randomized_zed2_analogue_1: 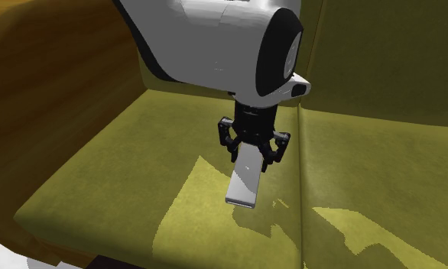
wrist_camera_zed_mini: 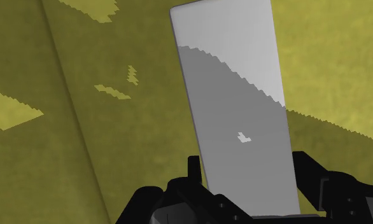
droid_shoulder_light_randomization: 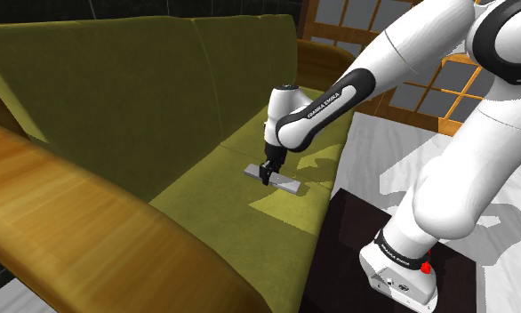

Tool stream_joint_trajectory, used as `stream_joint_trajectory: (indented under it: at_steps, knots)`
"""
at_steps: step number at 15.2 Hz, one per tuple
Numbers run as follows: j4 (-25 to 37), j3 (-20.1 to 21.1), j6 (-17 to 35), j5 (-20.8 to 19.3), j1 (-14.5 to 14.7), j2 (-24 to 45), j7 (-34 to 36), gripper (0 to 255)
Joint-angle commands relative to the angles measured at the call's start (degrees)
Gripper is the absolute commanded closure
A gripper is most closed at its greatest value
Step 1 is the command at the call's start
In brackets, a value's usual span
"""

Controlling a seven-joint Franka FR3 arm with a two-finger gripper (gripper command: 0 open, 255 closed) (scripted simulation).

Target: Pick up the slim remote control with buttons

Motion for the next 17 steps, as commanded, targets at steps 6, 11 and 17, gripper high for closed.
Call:
stream_joint_trajectory:
  at_steps: [6,11,17]
  knots:
    - [0.41,0.00,-2.44,0.17,0.02,-1.97,-0.03,255]
    - [1.48,-0.04,-6.82,0.37,0.05,-5.28,-0.17,255]
    - [3.21,-0.12,-12.05,0.53,0.08,-8.78,-0.28,255]
